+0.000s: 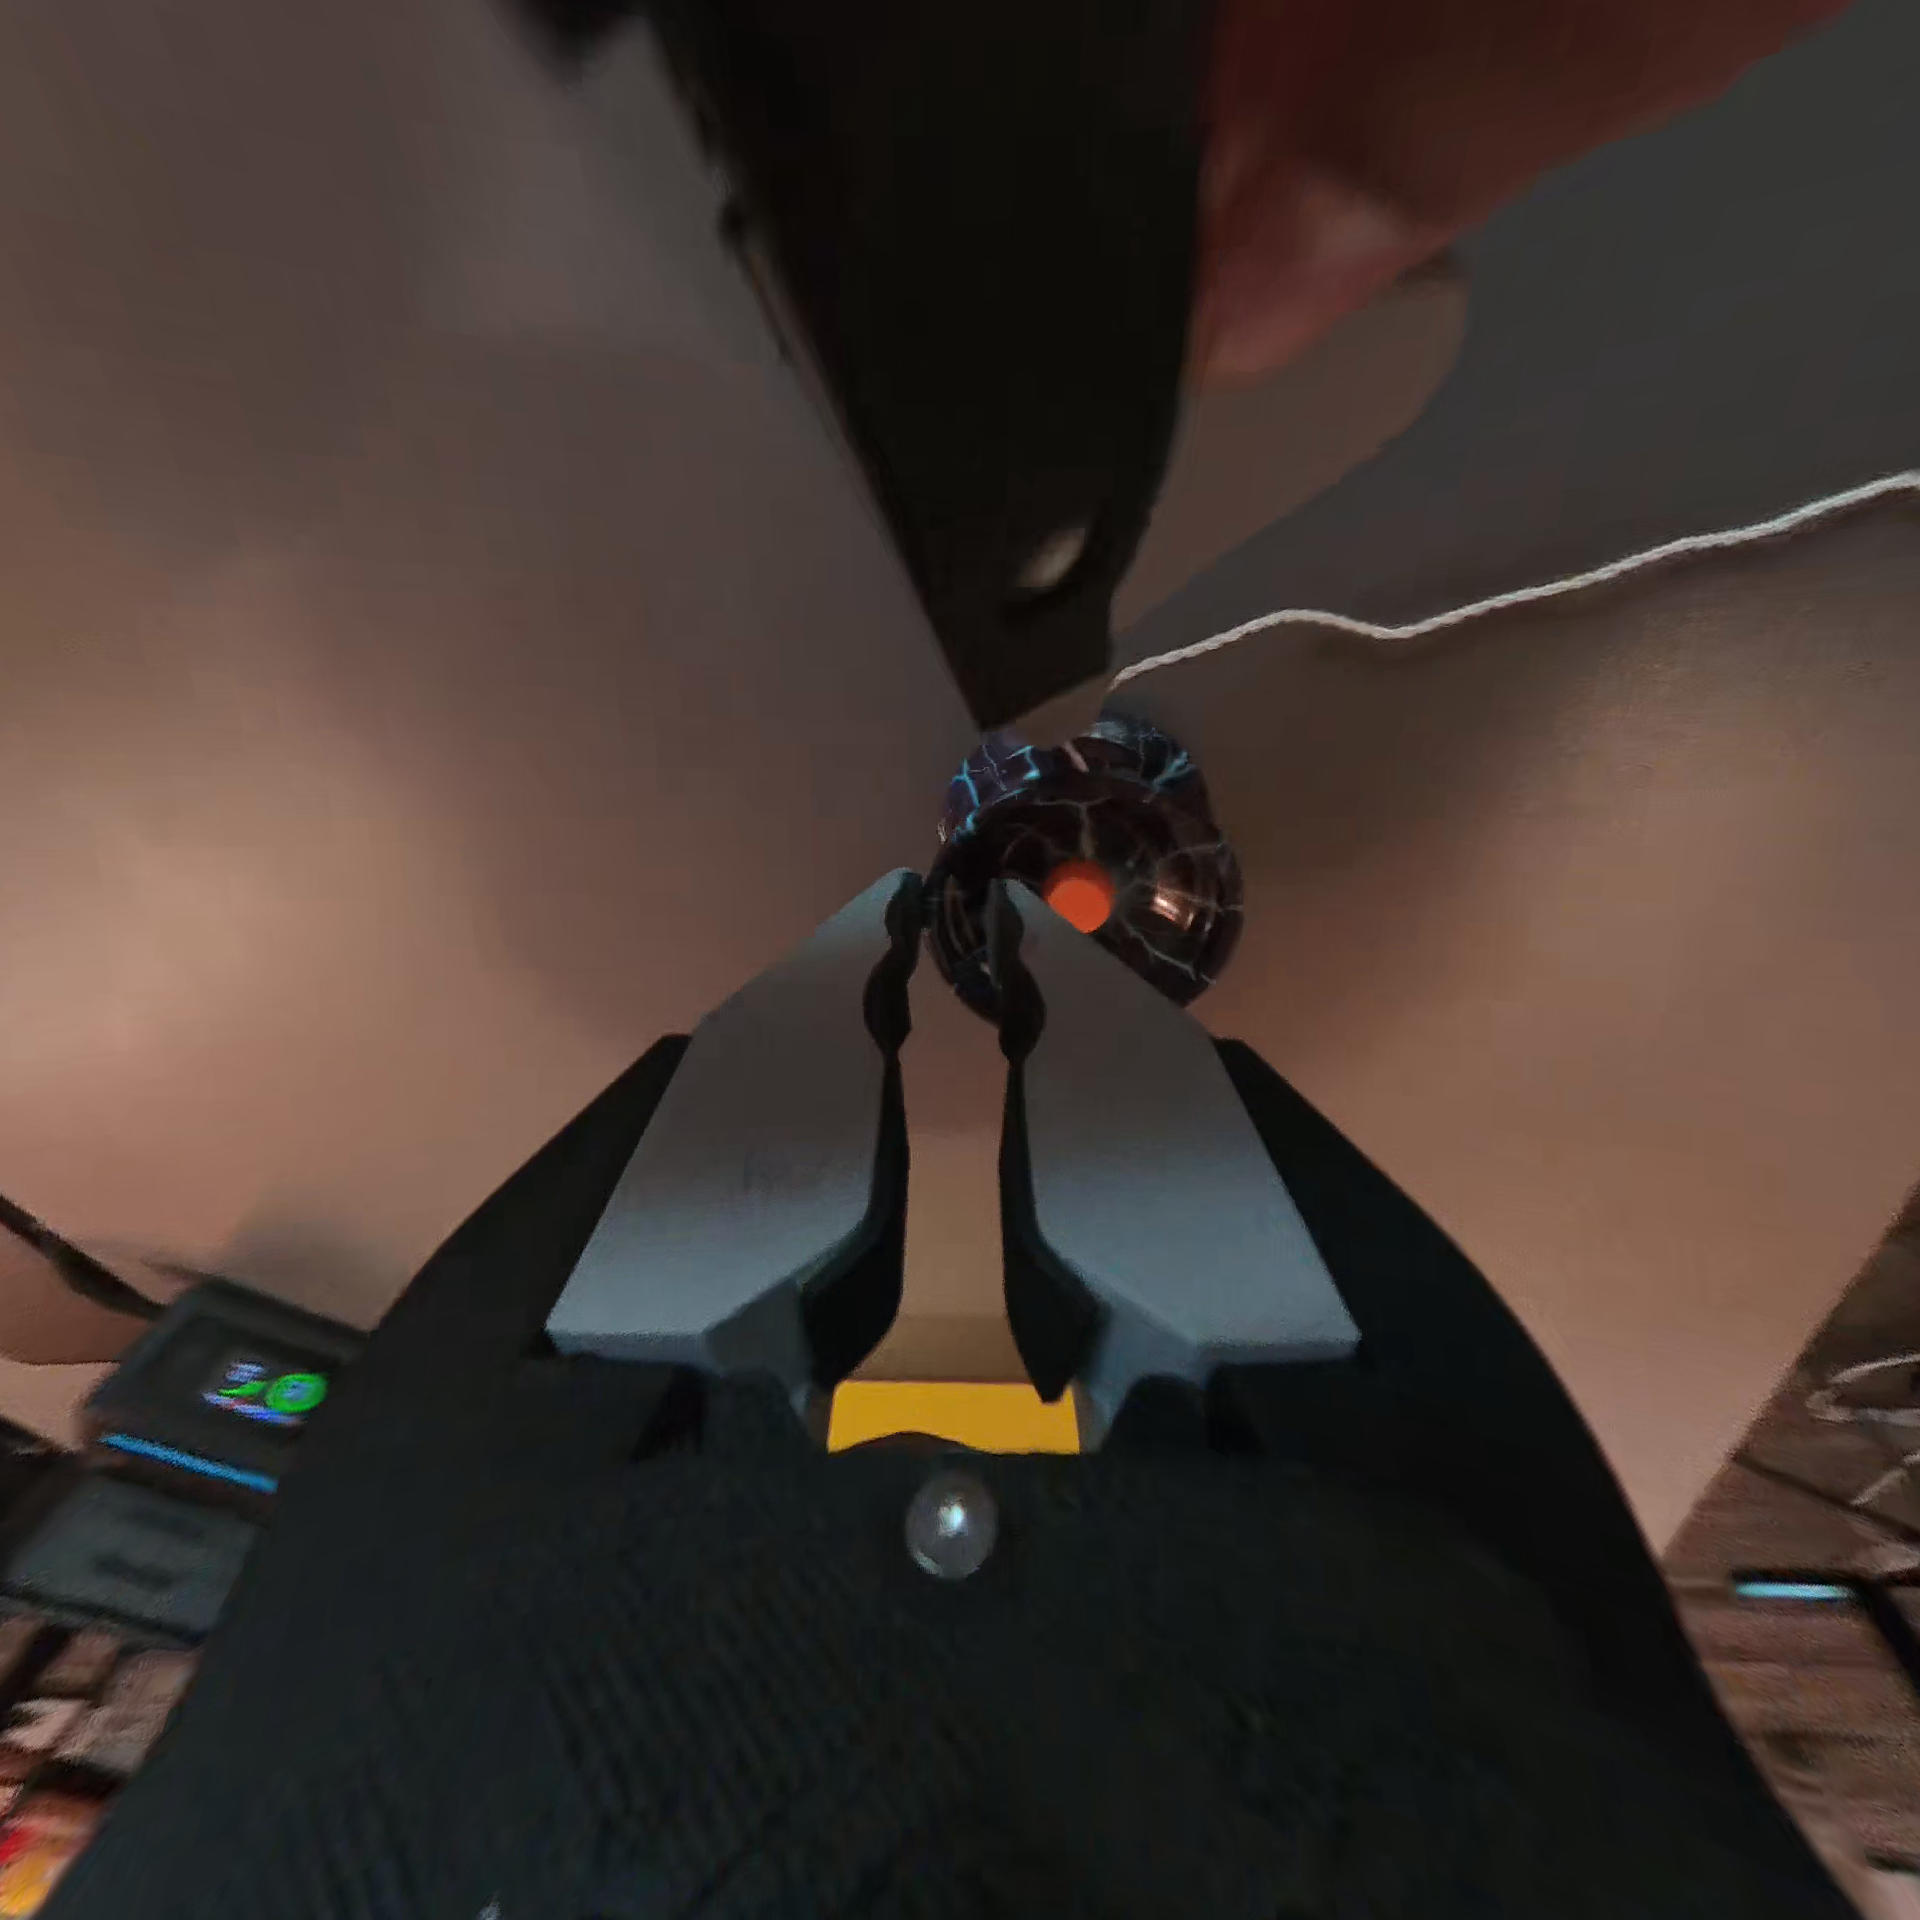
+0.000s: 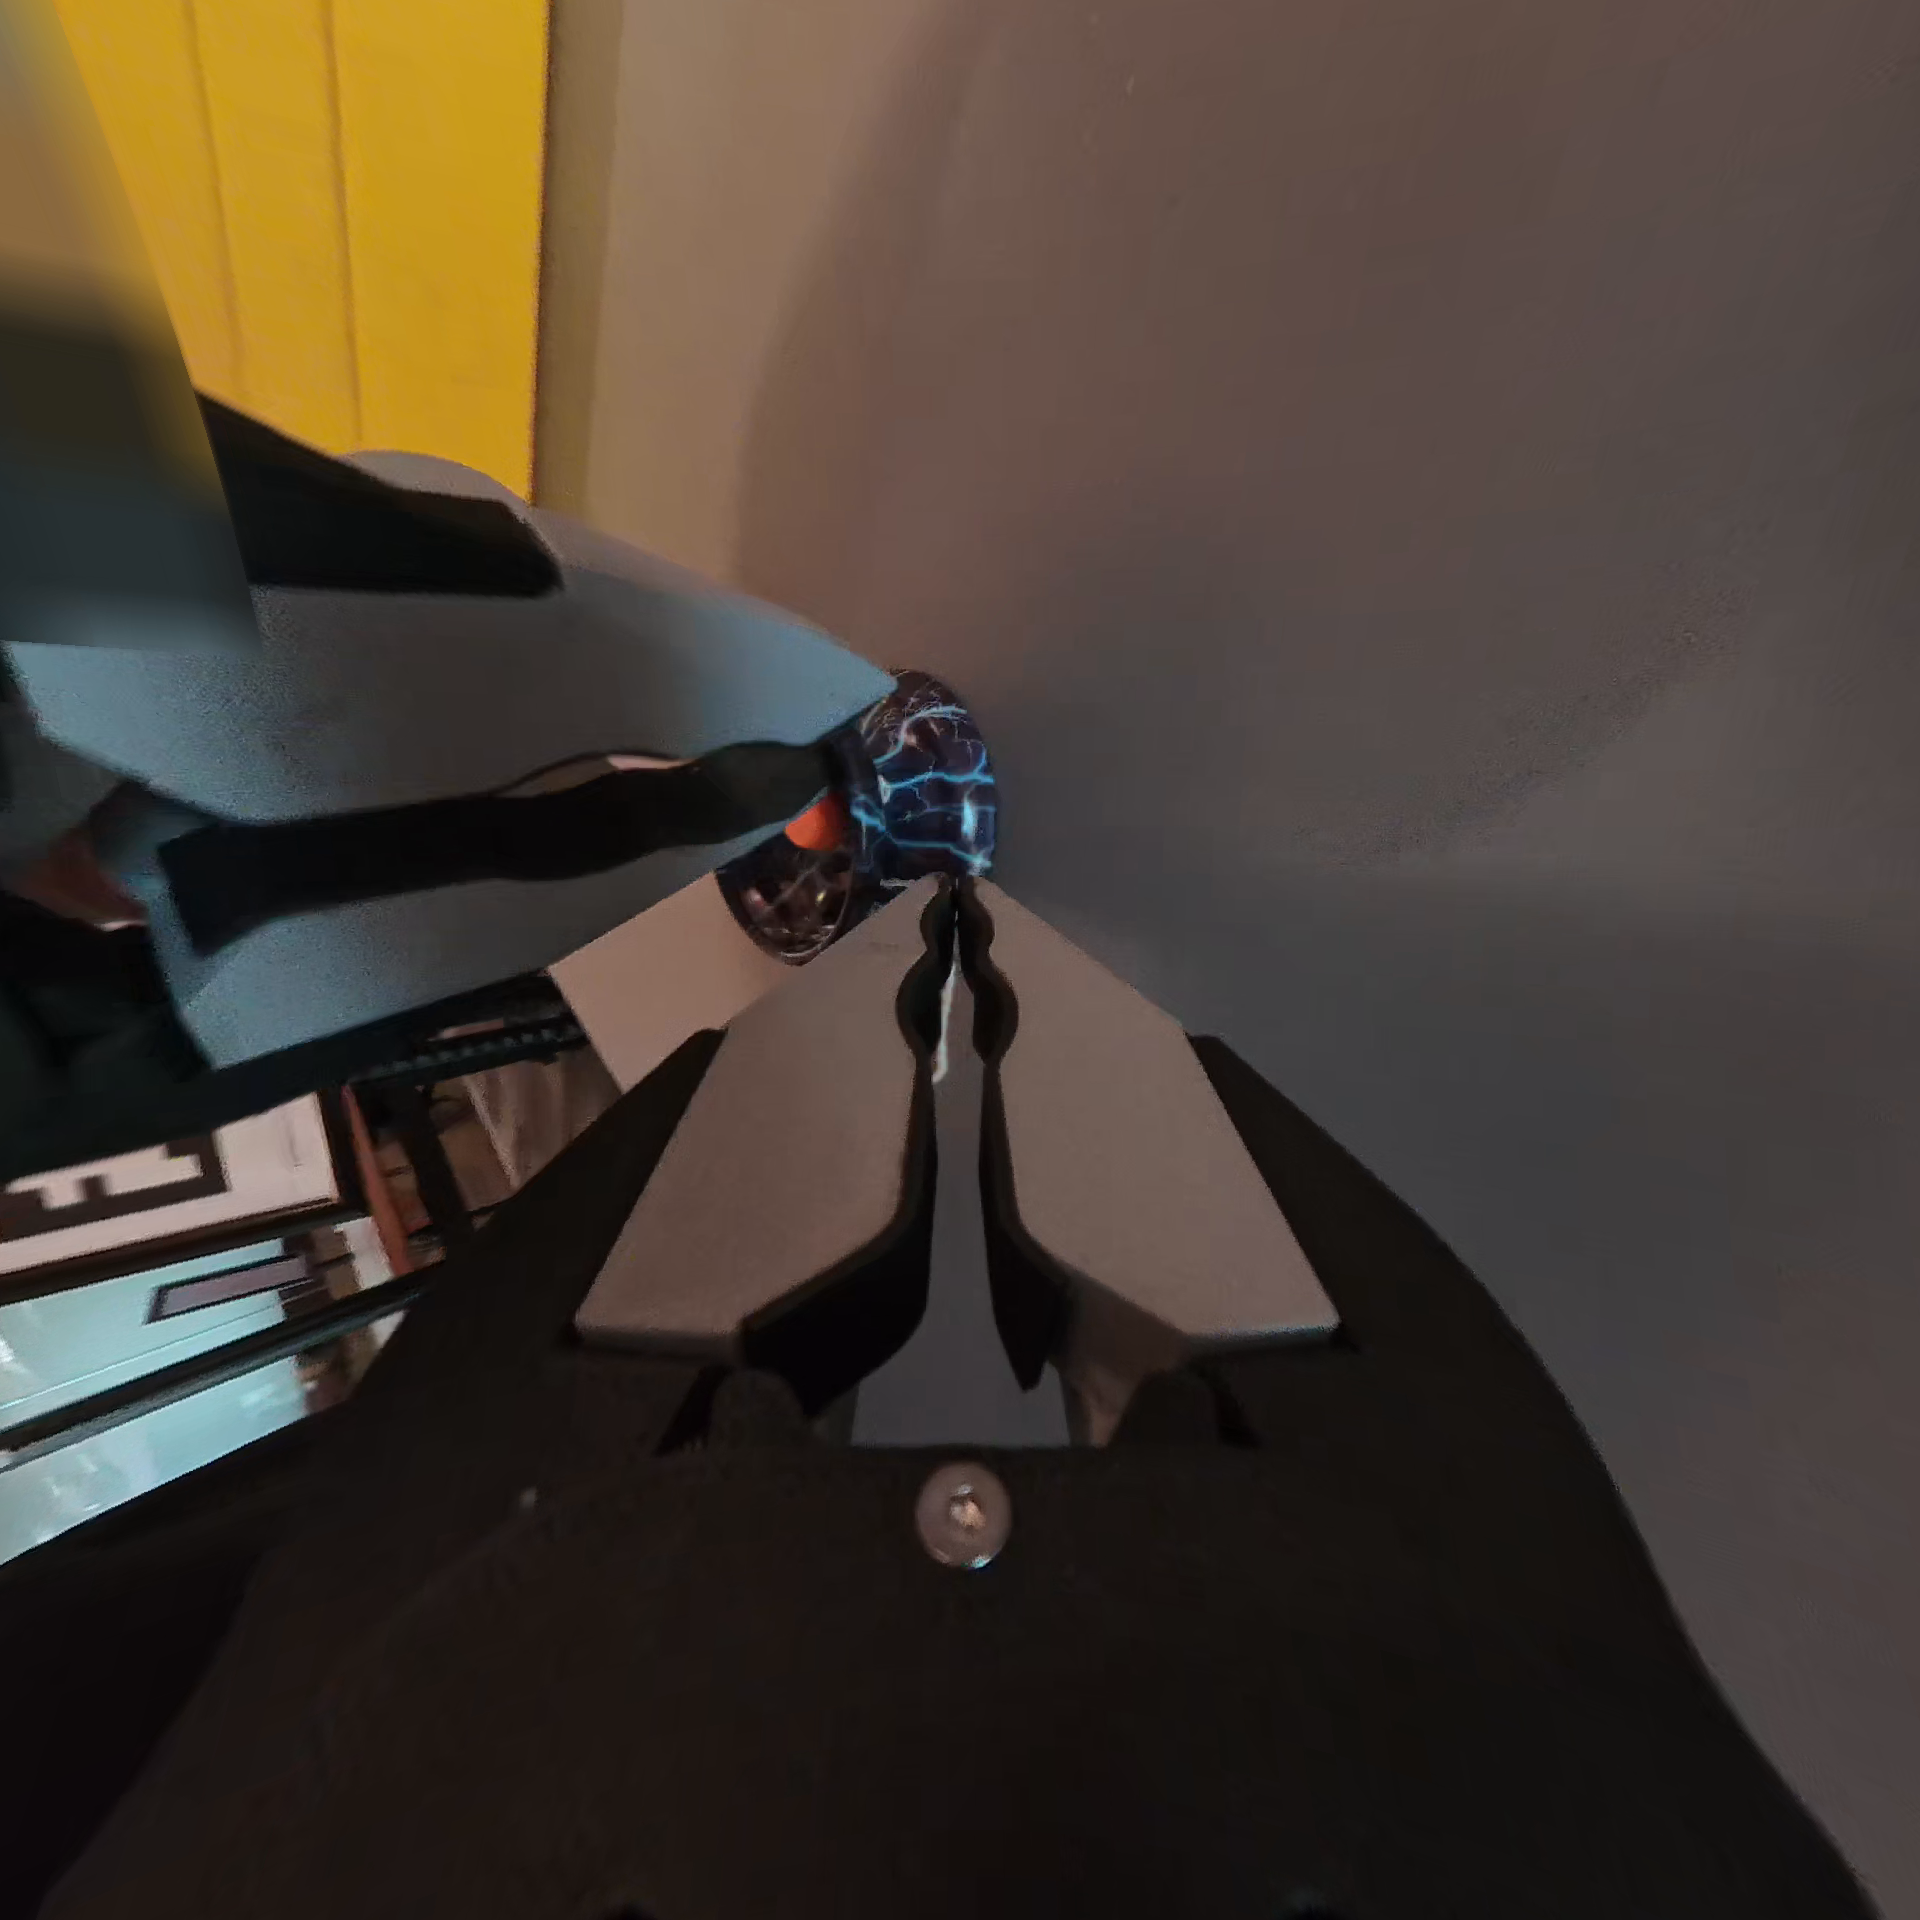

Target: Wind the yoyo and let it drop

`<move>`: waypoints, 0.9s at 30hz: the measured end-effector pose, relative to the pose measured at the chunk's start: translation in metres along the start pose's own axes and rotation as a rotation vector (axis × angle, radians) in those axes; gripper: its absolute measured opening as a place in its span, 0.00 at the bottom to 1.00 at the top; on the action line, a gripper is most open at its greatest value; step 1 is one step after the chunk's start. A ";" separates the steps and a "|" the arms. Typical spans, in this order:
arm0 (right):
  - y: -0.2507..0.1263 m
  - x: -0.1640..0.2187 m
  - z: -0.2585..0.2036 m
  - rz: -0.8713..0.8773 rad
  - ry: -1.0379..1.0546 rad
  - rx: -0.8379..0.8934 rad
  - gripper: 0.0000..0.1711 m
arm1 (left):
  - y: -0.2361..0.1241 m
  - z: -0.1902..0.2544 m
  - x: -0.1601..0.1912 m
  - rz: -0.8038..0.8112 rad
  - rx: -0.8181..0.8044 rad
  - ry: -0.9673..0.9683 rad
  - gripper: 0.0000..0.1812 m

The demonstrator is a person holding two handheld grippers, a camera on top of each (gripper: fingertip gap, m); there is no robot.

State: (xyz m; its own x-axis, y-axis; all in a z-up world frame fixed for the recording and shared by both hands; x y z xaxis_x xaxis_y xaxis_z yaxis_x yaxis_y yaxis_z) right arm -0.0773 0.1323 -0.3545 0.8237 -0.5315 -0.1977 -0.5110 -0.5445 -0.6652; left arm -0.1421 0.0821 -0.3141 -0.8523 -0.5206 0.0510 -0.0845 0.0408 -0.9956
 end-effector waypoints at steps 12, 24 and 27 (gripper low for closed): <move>-0.045 0.040 -0.004 0.200 -0.008 0.179 0.10 | 0.003 -0.016 -0.004 -0.018 -0.181 0.181 0.06; 0.002 0.100 -0.048 0.177 -0.194 0.519 0.13 | 0.004 -0.027 0.014 -0.044 -0.285 0.131 0.04; -0.003 0.104 -0.063 0.249 -0.167 0.309 0.33 | 0.005 -0.028 0.017 -0.052 -0.302 0.131 0.04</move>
State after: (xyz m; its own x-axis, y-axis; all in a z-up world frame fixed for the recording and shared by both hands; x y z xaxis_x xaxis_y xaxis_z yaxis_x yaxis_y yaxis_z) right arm -0.0052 0.0376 -0.3276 0.7258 -0.4962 -0.4765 -0.6226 -0.1792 -0.7618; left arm -0.1709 0.0972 -0.3158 -0.9005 -0.4149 0.1300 -0.2616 0.2782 -0.9242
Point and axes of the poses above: each gripper's, where its closed fingertips meet, y out along the fingers, x out of its underside, z = x × y across the jaws, the point moved 9 cm from there along -y, back along the fingers, and after that the axes turned 1 degree about y, right-handed, at the moved point
